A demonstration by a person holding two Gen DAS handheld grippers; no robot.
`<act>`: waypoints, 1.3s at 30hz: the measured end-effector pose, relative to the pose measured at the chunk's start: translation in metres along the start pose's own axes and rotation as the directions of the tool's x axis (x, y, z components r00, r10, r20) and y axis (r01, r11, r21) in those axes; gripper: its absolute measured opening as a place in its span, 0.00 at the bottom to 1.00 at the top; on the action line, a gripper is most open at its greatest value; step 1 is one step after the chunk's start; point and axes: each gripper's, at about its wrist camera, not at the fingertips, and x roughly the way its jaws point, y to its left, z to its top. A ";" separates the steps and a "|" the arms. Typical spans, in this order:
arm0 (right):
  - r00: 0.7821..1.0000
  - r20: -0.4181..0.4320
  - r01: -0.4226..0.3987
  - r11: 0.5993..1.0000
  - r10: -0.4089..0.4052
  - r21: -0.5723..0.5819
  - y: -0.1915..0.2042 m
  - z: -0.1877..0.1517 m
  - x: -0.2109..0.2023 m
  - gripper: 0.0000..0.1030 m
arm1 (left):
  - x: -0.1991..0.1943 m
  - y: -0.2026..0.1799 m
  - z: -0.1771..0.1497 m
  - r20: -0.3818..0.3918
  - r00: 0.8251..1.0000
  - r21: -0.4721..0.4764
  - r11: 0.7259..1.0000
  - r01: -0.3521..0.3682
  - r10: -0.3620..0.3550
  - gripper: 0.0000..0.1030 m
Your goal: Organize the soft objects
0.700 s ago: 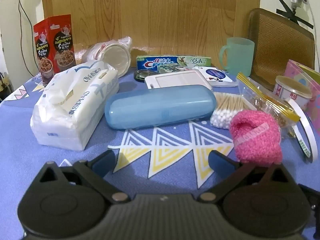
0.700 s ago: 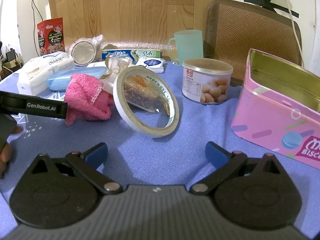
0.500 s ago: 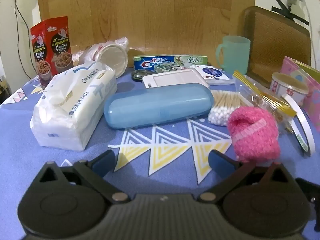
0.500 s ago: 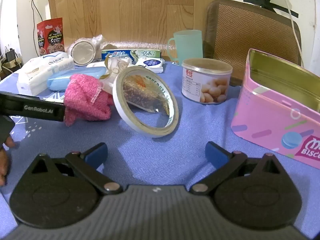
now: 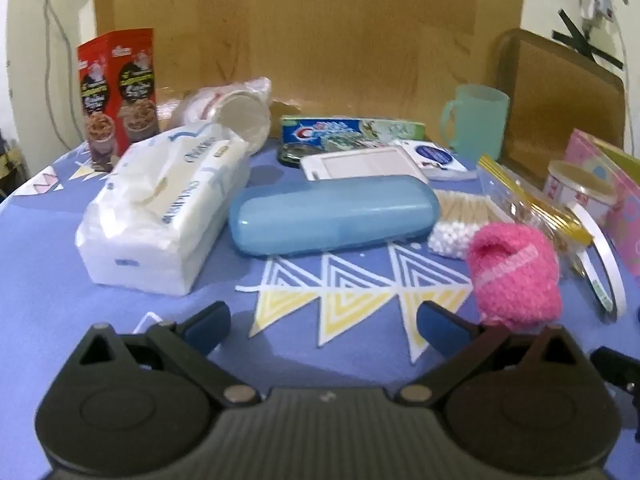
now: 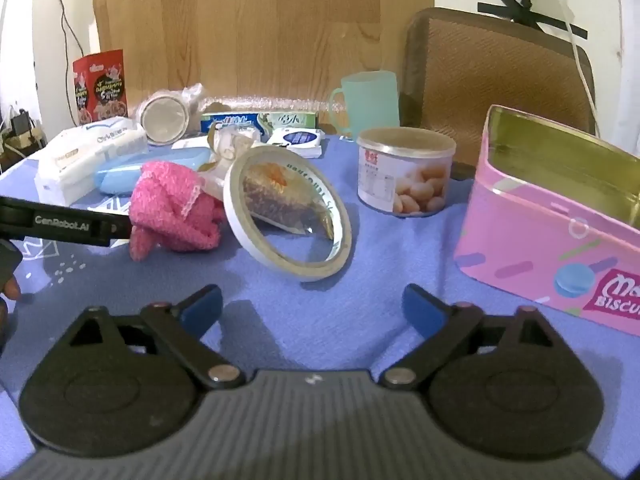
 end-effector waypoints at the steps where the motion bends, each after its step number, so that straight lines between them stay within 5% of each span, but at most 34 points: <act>1: 1.000 0.005 0.001 1.000 -0.001 0.004 -0.001 0.000 -0.001 0.91 | 0.000 0.001 0.001 0.005 1.000 -0.007 1.000 -0.004 0.004 1.00; 10: 0.995 0.088 0.039 0.999 -0.040 0.005 0.000 0.000 -0.012 0.88 | -0.010 -0.003 -0.003 0.081 0.995 0.017 0.998 -0.056 0.055 1.00; 39: 0.997 0.061 0.045 0.999 -0.046 0.022 -0.003 0.001 -0.008 0.87 | -0.017 0.003 -0.007 0.120 0.993 0.005 1.000 0.006 -0.006 1.00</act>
